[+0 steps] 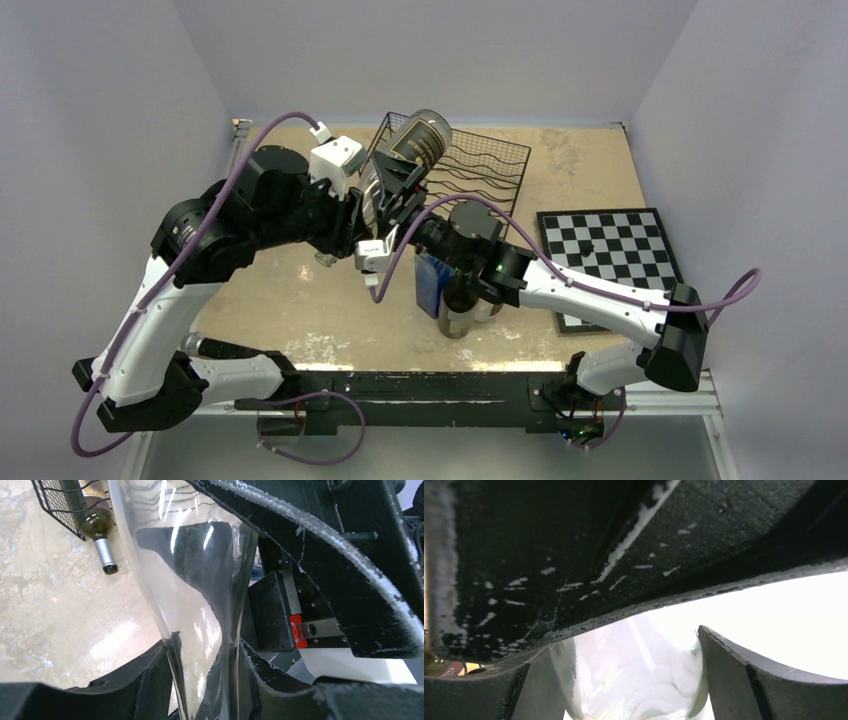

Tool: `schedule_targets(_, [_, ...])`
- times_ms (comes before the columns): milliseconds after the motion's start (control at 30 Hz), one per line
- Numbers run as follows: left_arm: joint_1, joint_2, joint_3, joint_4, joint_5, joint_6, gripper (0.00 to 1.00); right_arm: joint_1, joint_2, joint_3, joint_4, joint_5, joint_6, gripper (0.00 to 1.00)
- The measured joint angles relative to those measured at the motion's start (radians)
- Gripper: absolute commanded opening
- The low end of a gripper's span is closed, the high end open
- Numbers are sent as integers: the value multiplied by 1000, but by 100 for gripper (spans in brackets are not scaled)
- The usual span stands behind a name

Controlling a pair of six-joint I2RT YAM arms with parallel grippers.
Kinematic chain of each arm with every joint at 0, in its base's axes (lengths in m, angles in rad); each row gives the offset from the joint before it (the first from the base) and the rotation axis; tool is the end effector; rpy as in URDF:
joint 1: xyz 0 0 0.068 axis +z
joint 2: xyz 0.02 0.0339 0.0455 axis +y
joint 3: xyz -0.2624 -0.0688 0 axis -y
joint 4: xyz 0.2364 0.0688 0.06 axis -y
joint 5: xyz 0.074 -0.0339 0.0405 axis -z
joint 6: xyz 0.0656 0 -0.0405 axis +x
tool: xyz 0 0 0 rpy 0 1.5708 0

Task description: Put the wine bottle on the wine rack

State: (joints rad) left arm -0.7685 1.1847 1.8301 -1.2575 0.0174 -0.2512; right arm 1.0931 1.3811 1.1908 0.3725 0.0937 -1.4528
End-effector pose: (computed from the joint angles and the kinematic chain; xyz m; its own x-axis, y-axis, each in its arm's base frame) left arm 0.1345 -0.1316 0.4665 -0.5754 0.2106 -0.7903 0.5804 0.7860 -0.2131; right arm 0.1668 0.3089 0.4106 0.8458 -0.5167 -0.1326 -0.0164 0.2233 -0.9746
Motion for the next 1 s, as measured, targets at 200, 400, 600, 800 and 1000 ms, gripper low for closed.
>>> schedule_targets(200, [-5, -12, 0, 2, -31, 14, 0, 0, 16, -1, 47, -23, -22, 76])
schedule_targets(400, [-19, 7, 63, -32, -59, 46, 0, -1, 22, -7, 105, -45, -50, 90])
schedule_targets(600, [-27, 16, 122, -51, -109, 89, 0, -6, 22, -7, 165, -60, -61, 98])
schedule_targets(800, [-27, 26, 156, -51, -172, 114, 0, -10, 22, -7, 167, -60, -67, 98])
schedule_targets(1000, [-29, 61, 219, -46, -221, 116, 0, -27, 22, -7, 157, -67, -67, 96])
